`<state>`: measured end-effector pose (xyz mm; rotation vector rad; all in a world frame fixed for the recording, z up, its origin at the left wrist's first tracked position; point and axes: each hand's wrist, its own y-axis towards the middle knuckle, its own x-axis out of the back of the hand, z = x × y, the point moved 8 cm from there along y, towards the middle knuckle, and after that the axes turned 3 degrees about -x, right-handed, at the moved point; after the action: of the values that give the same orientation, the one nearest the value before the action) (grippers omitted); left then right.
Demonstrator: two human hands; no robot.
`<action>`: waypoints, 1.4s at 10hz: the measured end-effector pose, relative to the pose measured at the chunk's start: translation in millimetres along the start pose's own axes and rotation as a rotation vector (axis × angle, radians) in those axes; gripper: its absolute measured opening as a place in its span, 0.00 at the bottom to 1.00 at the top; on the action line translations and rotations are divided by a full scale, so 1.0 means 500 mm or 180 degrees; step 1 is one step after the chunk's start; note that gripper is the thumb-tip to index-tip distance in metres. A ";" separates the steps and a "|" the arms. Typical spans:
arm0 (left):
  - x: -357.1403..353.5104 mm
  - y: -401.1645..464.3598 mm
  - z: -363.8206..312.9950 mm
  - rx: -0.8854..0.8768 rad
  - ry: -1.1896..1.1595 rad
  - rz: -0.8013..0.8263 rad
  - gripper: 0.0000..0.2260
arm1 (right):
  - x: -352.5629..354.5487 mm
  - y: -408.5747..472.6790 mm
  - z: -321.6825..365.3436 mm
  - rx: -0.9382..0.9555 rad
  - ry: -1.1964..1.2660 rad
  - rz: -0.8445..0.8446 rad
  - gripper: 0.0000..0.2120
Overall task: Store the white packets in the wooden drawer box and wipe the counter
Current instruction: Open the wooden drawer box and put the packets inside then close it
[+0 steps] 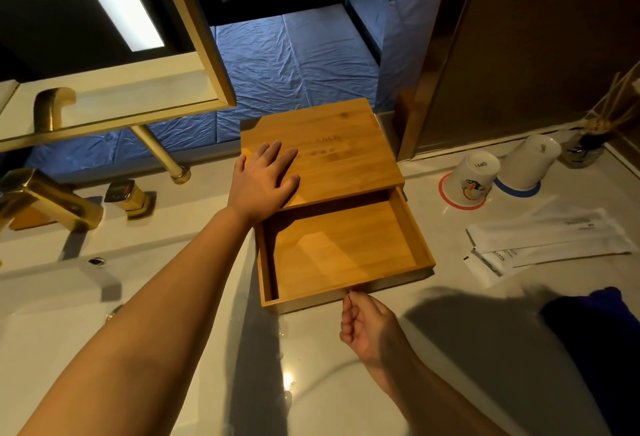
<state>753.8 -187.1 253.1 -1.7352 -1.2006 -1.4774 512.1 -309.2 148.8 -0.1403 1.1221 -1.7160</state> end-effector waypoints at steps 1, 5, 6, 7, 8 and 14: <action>0.000 0.000 0.001 0.0002 0.0010 0.0006 0.26 | -0.001 -0.003 -0.002 0.0060 -0.0008 0.0033 0.17; 0.001 0.004 0.006 0.0014 0.0042 -0.0025 0.26 | 0.025 -0.027 -0.043 -0.0130 0.0173 -0.0245 0.14; -0.003 0.003 0.006 0.0007 0.0089 -0.0025 0.26 | 0.020 -0.031 -0.036 -0.0159 0.0173 -0.0267 0.15; -0.004 0.002 0.006 0.0004 0.0117 -0.0023 0.26 | 0.017 -0.035 -0.030 -0.0107 0.0281 -0.0330 0.16; -0.003 0.002 0.007 -0.0001 0.0111 -0.0012 0.25 | 0.017 -0.038 -0.023 -0.0047 0.0180 -0.0322 0.16; -0.012 0.002 0.008 0.0074 0.0241 0.0128 0.27 | 0.224 -0.106 0.368 0.2096 -0.4766 -0.2201 0.08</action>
<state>756.6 -186.0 246.4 -1.6635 -1.1335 -1.4861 528.7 -508.5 245.1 -1.2384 -0.6639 -1.7528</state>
